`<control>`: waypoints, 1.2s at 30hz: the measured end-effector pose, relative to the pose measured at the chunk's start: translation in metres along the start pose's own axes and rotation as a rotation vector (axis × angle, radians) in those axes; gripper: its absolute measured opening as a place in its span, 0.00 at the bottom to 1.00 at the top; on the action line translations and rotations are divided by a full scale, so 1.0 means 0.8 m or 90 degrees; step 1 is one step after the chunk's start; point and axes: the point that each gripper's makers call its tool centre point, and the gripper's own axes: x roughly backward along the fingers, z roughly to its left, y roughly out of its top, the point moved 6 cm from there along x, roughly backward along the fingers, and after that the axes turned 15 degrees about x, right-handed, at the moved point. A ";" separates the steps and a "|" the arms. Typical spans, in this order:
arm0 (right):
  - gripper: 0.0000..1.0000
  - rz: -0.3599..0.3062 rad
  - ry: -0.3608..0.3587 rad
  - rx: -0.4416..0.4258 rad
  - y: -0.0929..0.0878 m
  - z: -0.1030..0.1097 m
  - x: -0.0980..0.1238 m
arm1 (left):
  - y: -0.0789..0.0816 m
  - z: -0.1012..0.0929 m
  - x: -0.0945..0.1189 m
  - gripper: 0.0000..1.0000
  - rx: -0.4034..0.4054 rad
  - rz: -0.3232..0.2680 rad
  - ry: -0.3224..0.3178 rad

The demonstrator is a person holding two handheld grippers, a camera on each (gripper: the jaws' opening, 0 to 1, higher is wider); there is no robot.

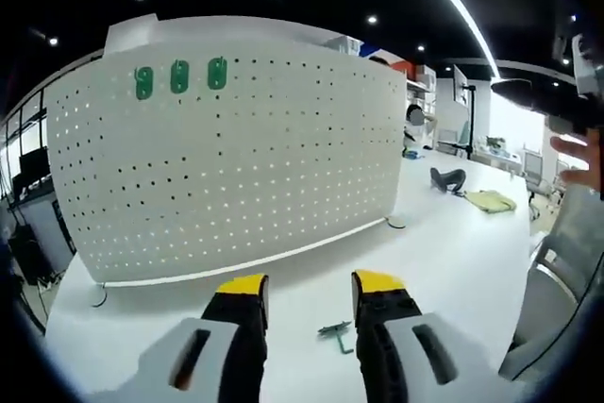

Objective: Insert the hook assembly into the mounting plate slot until the hook locks in place.

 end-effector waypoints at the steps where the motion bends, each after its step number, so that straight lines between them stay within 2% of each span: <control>1: 0.88 0.000 -0.001 0.000 0.000 0.000 0.000 | -0.001 0.000 -0.001 0.28 -0.006 0.004 -0.002; 6: 0.88 0.004 -0.004 0.000 -0.003 -0.002 -0.001 | -0.009 0.001 -0.007 0.09 -0.030 0.022 -0.009; 9: 0.88 0.008 -0.007 0.000 -0.004 -0.004 -0.002 | -0.013 0.002 -0.010 0.02 -0.035 0.029 -0.014; 14: 0.88 0.012 -0.009 -0.002 -0.008 -0.004 -0.004 | -0.021 0.003 -0.014 0.02 -0.047 0.043 -0.023; 19: 0.88 0.019 -0.010 -0.005 -0.013 -0.005 -0.004 | -0.032 0.010 -0.022 0.02 -0.060 0.079 -0.043; 24: 0.87 0.028 -0.013 -0.009 -0.019 -0.006 -0.002 | -0.047 0.022 -0.032 0.02 -0.083 0.144 -0.076; 29: 0.87 0.032 -0.016 -0.012 -0.022 -0.007 -0.003 | -0.053 0.029 -0.041 0.02 -0.107 0.168 -0.112; 36: 0.87 0.040 -0.021 -0.014 -0.029 -0.010 -0.002 | -0.062 0.027 -0.053 0.08 -0.128 0.202 -0.157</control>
